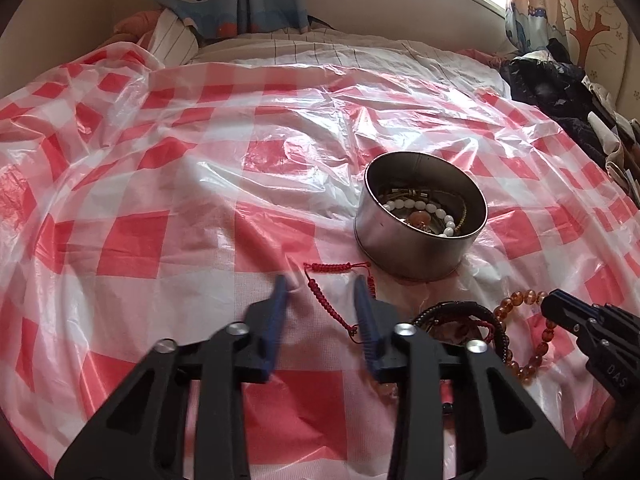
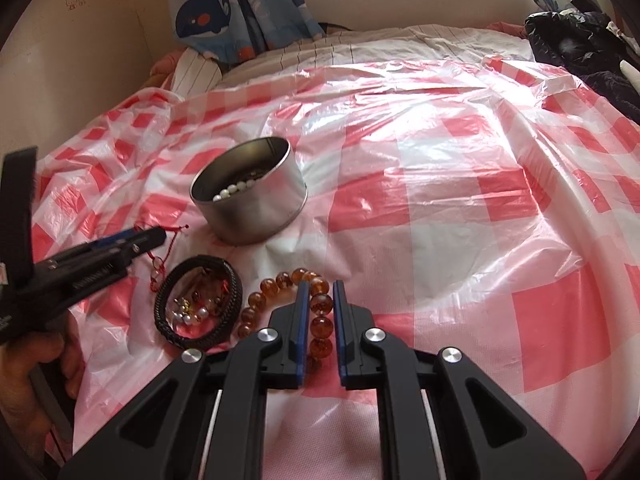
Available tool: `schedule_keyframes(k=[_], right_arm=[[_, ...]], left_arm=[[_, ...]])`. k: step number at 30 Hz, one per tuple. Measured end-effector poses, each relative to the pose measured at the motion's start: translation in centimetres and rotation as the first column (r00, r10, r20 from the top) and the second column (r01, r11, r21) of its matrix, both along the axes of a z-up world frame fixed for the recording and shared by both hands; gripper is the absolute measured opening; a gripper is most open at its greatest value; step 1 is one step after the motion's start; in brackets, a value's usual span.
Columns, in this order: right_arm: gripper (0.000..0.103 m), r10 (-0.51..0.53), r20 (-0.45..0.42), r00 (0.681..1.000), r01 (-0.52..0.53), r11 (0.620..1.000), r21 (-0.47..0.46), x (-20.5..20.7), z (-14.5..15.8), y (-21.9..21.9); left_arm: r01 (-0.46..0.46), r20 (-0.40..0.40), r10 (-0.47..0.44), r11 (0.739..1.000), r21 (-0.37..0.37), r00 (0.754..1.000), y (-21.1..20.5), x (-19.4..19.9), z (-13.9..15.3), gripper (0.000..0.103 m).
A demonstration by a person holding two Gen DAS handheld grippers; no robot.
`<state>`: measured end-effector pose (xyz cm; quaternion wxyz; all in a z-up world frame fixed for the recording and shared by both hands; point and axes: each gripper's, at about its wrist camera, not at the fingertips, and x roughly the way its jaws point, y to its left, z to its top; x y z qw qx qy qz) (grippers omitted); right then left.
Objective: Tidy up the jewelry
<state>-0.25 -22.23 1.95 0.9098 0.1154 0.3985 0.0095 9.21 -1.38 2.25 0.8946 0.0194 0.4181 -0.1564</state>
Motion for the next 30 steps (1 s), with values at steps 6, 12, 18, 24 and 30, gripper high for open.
schedule_keyframes(k=[6, 12, 18, 24, 30], right_arm=[[0.013, -0.011, -0.013, 1.0, 0.011, 1.0, 0.009, 0.2, -0.2, -0.1], [0.05, -0.002, -0.062, 0.998, -0.003, 0.998, -0.066, 0.6, -1.1, 1.0], [0.012, 0.038, -0.068, 0.997, -0.038, 0.999, -0.002, 0.5, -1.6, 1.0], [0.012, 0.07, 0.161, 0.984, -0.103, 0.973, 0.207, -1.0, 1.7, -0.2], [0.012, 0.092, 0.203, 0.975, -0.137, 0.966, 0.221, -1.1, 2.5, 0.3]], left_arm=[[0.017, 0.022, -0.015, 0.996, -0.088, 1.0, 0.6, -1.1, 2.0, 0.002], [0.001, -0.012, -0.003, 0.991, -0.132, 1.0, 1.4, -0.9, 2.0, 0.002], [0.006, -0.01, -0.008, 0.99, -0.141, 1.0, 1.5, -1.1, 2.0, 0.002], [0.023, 0.005, -0.022, 0.986, -0.168, 1.0, 1.5, -1.5, 2.7, 0.002], [0.04, 0.021, -0.037, 0.985, -0.166, 0.999, 1.2, -2.1, 3.1, 0.002]])
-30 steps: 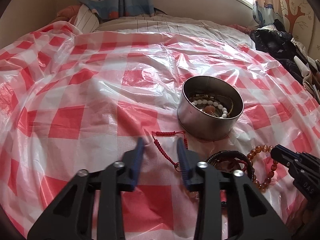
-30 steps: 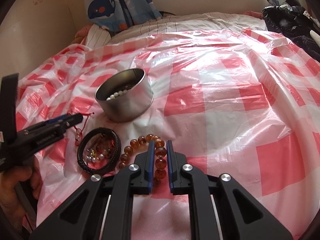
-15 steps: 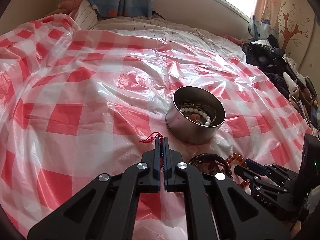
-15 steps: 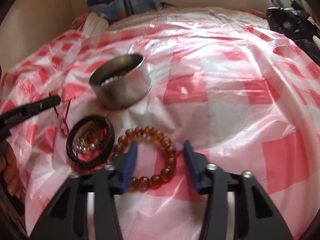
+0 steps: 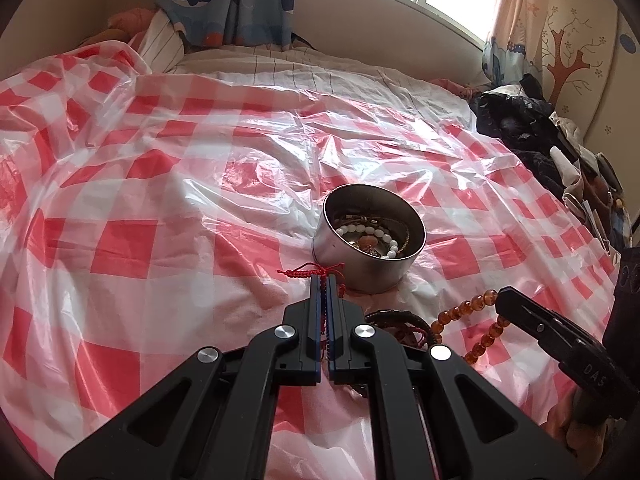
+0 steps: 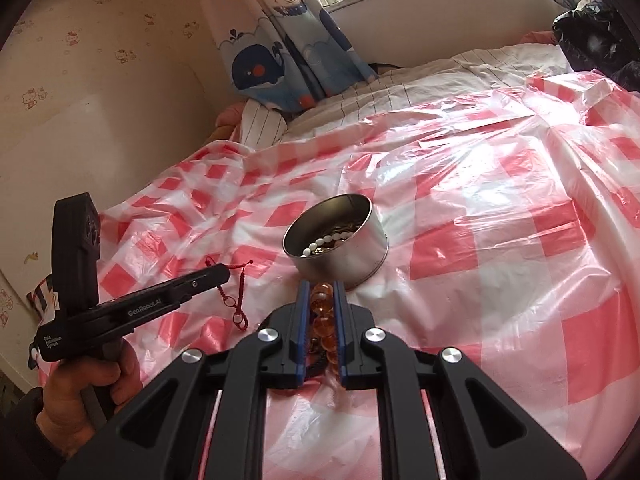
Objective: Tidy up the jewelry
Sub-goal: 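Lower both held bracelets into the silver tin and open both tools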
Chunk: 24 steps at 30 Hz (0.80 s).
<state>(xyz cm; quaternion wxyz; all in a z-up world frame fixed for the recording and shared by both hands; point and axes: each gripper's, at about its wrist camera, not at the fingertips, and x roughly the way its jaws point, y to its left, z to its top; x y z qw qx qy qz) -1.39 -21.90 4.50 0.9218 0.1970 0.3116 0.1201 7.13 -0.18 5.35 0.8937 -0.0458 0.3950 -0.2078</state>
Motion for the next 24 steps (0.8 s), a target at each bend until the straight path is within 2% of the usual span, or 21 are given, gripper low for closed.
schedule_keyframes(k=[6, 12, 16, 24], right_arm=[[0.012, -0.004, 0.02, 1.0, 0.002, 0.996, 0.089, -0.3, 0.6, -1.2], [0.012, 0.024, 0.038, 0.999, -0.028, 0.993, 0.118, 0.3, 1.7, -1.2], [0.012, 0.037, 0.035, 0.999, -0.042, 0.988, 0.146, 1.1, 2.1, -1.4], [0.012, 0.043, 0.059, 0.997, -0.052, 0.987, 0.154, 3.1, 3.7, -1.3]], left_arm=[[0.014, 0.023, -0.013, 0.999, -0.033, 1.0, 0.2, -0.2, 0.8, 0.002], [0.033, 0.014, -0.032, 0.996, -0.081, 0.999, 0.0, 0.0, 1.2, 0.002], [0.051, 0.024, -0.049, 0.996, -0.077, 0.999, -0.8, 0.1, 1.7, 0.002], [0.053, 0.021, -0.051, 0.991, -0.127, 0.998, -1.4, 1.4, 2.5, 0.002]])
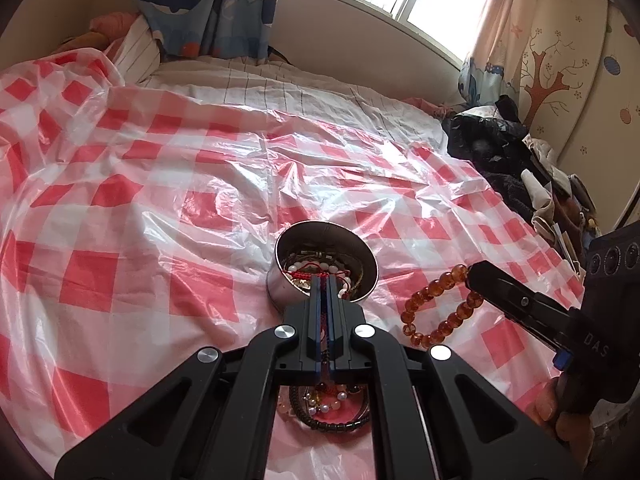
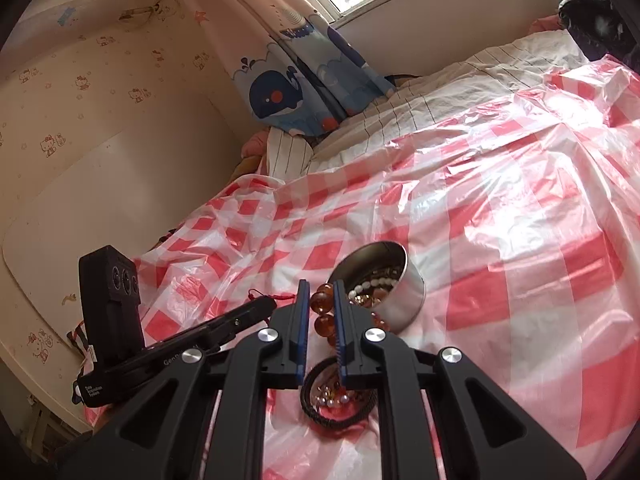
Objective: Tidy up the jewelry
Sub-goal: 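Lower both held bracelets into the silver tin and open both tools, then withdraw both open tools from the tin toward the remaining pile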
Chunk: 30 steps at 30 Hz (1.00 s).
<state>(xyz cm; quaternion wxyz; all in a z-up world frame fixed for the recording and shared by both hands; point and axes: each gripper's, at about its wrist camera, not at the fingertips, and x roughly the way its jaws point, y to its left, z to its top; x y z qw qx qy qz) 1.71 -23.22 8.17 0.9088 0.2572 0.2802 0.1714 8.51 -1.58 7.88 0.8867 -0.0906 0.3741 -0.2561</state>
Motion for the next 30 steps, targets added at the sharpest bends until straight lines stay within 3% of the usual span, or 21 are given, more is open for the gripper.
schedule_keyframes(k=[9, 13, 18, 20, 22, 23, 30], right_arm=[[0.012, -0.001, 0.036, 0.999, 0.002, 1.0, -0.011, 3.6, 2.0, 0.2], [0.012, 0.007, 0.035, 0.999, -0.006, 1.0, -0.026, 5.1, 2.3, 0.7], [0.012, 0.035, 0.013, 0.999, -0.035, 0.999, 0.025, 6.8, 1.6, 1.3], [0.013, 0.01, -0.02, 1.0, -0.01, 1.0, -0.014, 7.6, 0.9, 1.7], [0.031, -0.034, -0.092, 0.995, 0.024, 0.994, -0.108, 8.5, -0.5, 2.0], [0.049, -0.064, -0.116, 0.991, 0.048, 0.99, -0.133, 8.5, -1.2, 1.8], [0.05, -0.125, -0.159, 0.979, 0.088, 0.97, -0.225, 0.7, -3.0, 0.5]], left_arm=[[0.039, -0.044, -0.045, 0.989, -0.141, 0.998, -3.1, 5.0, -0.3, 0.006], [0.003, -0.13, -0.016, 0.995, -0.098, 0.991, -3.4, 6.9, -2.5, 0.021], [-0.08, -0.114, 0.071, 0.994, -0.079, 0.991, -0.6, 6.7, -2.1, 0.031], [-0.103, -0.099, 0.096, 0.992, -0.071, 0.991, 0.5, 6.2, -1.6, 0.033], [-0.113, -0.083, 0.109, 0.992, -0.048, 0.991, 1.3, 5.5, -1.1, 0.035], [-0.111, -0.078, 0.107, 0.993, -0.041, 0.991, 1.6, 5.0, -0.9, 0.035], [-0.076, 0.017, 0.074, 0.993, 0.094, 0.997, 1.5, -1.0, -0.2, 0.053]])
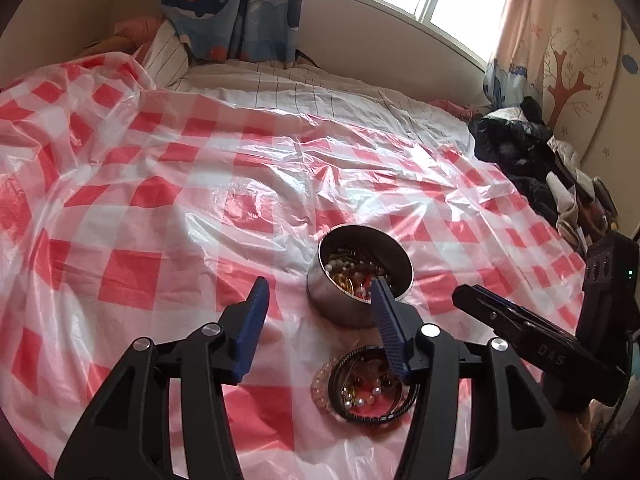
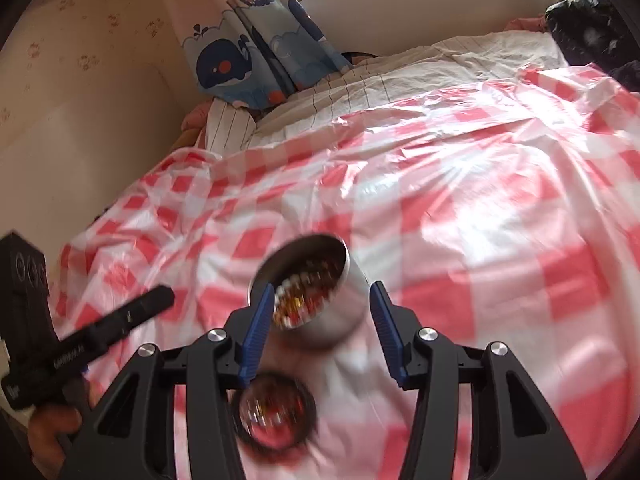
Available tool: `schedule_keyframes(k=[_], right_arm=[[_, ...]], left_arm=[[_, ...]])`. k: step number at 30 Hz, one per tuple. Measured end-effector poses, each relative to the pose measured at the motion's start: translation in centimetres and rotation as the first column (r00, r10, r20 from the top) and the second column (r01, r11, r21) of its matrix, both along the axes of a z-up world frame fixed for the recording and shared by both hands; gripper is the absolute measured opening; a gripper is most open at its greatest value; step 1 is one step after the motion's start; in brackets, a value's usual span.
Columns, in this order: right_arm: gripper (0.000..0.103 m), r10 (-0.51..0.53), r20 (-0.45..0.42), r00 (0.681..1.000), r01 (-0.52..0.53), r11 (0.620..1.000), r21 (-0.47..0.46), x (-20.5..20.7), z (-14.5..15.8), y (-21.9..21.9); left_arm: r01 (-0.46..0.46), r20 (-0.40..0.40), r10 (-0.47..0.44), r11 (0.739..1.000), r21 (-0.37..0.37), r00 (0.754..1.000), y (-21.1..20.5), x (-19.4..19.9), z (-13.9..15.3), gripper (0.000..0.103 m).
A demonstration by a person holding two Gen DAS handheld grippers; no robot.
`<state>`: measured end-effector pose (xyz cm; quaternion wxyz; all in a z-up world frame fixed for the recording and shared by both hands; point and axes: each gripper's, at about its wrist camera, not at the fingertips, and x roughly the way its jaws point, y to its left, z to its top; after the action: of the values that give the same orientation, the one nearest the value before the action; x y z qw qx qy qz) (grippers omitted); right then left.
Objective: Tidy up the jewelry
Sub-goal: 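Withdraw both open tools from the tin toward the remaining pile, then move the left tool onto the black pearl bangle and close on it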
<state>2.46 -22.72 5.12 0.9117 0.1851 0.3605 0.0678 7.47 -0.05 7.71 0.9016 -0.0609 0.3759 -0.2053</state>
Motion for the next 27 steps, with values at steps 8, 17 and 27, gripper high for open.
schedule_keyframes(k=[8, 17, 27], right_arm=[[0.057, -0.046, -0.114, 0.992, 0.04, 0.998, -0.056, -5.2, -4.8, 1.0], [0.067, -0.059, -0.055, 0.997, 0.052, 0.992, -0.117, -5.8, -4.8, 2.1], [0.071, -0.058, -0.059, 0.997, 0.051, 0.992, -0.118, -5.7, -4.8, 2.1]], left_arm=[[-0.05, -0.012, 0.052, 0.994, 0.097, 0.999, 0.7, -5.4, -3.3, 0.065], [-0.183, -0.025, 0.186, 0.978, 0.095, 0.982, 2.1, -5.8, -6.4, 0.078], [-0.219, -0.035, 0.223, 0.971, 0.097, 0.974, 2.6, -5.6, -6.7, 0.085]])
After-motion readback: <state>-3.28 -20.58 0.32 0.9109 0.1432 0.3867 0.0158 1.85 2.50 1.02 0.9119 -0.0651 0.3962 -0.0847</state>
